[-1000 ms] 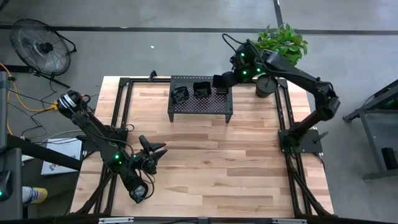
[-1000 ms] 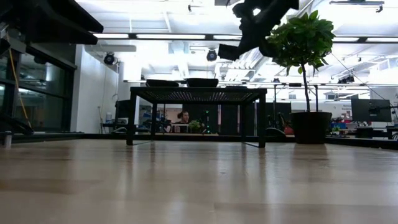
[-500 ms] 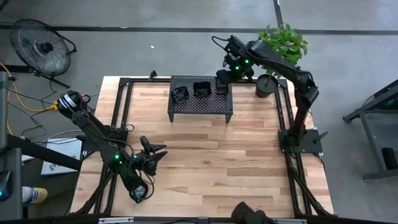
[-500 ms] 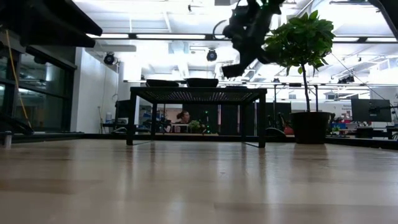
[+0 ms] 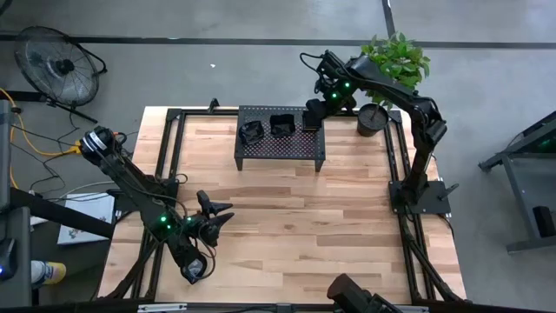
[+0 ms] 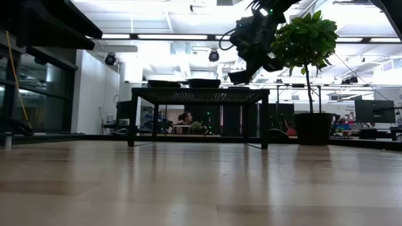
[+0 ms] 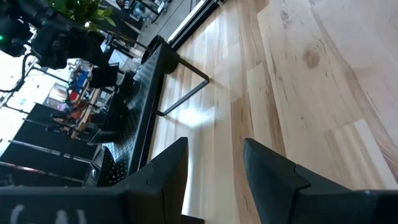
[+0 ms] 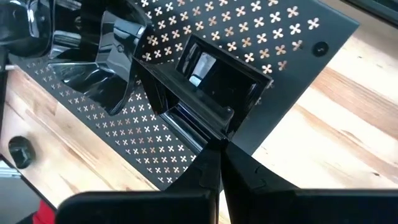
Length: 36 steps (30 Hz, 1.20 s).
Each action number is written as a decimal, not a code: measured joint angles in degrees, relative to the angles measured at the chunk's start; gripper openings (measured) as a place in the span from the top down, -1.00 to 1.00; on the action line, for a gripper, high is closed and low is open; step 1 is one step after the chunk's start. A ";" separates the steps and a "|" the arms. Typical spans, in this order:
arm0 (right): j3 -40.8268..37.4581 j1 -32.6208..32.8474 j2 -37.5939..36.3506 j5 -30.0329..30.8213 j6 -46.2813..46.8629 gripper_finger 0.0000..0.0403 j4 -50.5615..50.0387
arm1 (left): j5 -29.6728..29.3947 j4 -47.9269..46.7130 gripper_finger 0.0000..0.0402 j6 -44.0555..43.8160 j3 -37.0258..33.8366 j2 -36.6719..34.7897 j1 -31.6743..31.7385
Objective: Pick & Place Mini shaped plates
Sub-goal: Stack the square plate on top of the square plate on the shelf
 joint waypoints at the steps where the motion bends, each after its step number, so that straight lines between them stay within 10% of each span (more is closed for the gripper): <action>1: 0.00 -0.04 -0.02 0.01 -0.37 1.00 0.09 | 0.00 -0.01 0.26 0.00 0.00 0.00 0.00; 36: 0.00 -0.03 -0.04 0.33 -1.61 1.00 1.97 | -0.04 0.02 0.26 -0.08 0.00 0.00 0.00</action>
